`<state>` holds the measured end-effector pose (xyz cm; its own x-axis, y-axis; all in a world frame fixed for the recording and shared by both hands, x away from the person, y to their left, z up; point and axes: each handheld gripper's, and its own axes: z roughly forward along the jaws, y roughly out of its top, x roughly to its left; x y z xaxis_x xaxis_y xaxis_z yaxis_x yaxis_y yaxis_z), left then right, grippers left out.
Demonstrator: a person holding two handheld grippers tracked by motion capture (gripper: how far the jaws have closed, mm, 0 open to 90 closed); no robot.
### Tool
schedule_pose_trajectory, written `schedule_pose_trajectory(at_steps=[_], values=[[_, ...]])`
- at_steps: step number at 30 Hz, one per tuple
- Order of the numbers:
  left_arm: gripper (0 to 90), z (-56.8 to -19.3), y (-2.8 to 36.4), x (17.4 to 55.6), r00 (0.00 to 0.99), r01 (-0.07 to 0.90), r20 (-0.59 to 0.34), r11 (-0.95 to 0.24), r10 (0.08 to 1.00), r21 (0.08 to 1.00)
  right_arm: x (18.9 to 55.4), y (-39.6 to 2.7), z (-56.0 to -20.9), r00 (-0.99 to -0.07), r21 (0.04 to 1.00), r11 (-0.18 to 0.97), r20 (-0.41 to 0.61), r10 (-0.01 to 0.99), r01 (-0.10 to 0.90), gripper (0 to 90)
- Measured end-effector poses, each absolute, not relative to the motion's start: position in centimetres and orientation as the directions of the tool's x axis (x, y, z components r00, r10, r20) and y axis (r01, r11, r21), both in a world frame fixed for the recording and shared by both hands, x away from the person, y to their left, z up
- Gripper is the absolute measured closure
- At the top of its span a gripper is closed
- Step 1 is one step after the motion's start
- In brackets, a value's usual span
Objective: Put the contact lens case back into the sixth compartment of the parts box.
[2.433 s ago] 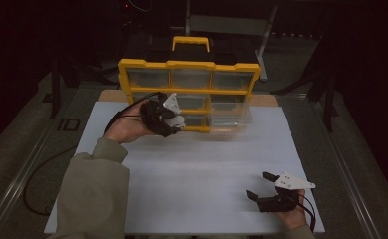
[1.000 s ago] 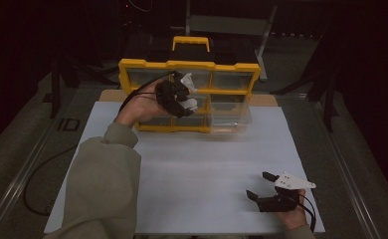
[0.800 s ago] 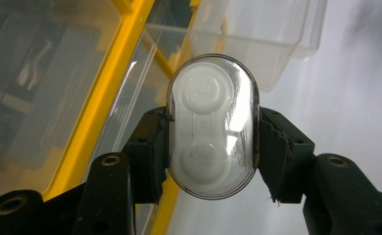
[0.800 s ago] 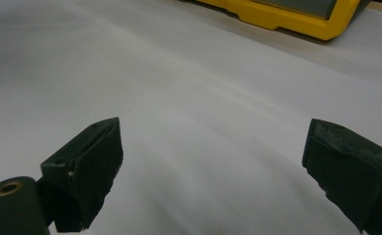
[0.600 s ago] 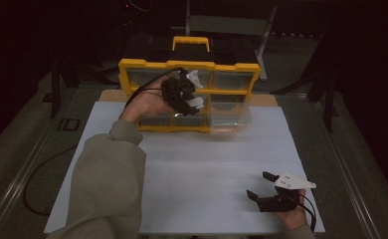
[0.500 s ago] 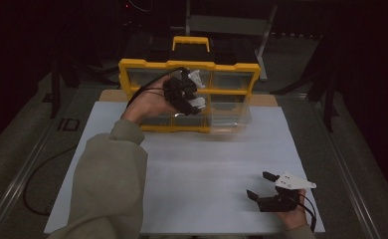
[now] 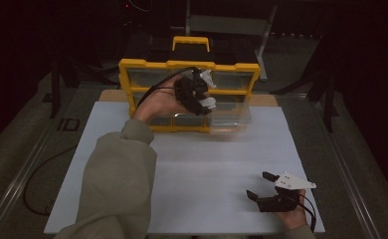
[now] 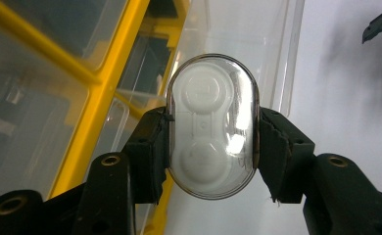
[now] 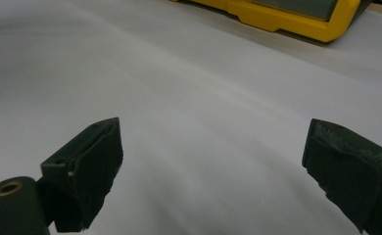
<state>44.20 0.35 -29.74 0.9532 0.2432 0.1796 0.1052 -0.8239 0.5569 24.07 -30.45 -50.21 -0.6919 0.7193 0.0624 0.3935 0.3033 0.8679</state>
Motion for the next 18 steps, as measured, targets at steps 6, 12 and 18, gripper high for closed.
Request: schedule_pose_trajectory(at_steps=[6,12,18], values=[[49.2,-29.5,-1.1,44.3,0.957,0.092,0.181,-0.83,0.226,0.549,24.1,-30.5,-50.2,-0.691,0.869,0.302,0.062,0.72,0.392,7.7],[49.1,-29.9,-2.2,44.6,0.961,0.092,0.171,-0.831,0.219,0.548,24.1,-30.5,-50.2,-0.692,0.869,0.301,0.064,0.719,0.393,7.7],[49.1,-30.2,-3.4,44.8,0.96,0.095,0.17,-0.832,0.221,0.546,24.1,-30.5,-50.2,-0.693,0.869,0.301,0.064,0.718,0.392,7.7]])
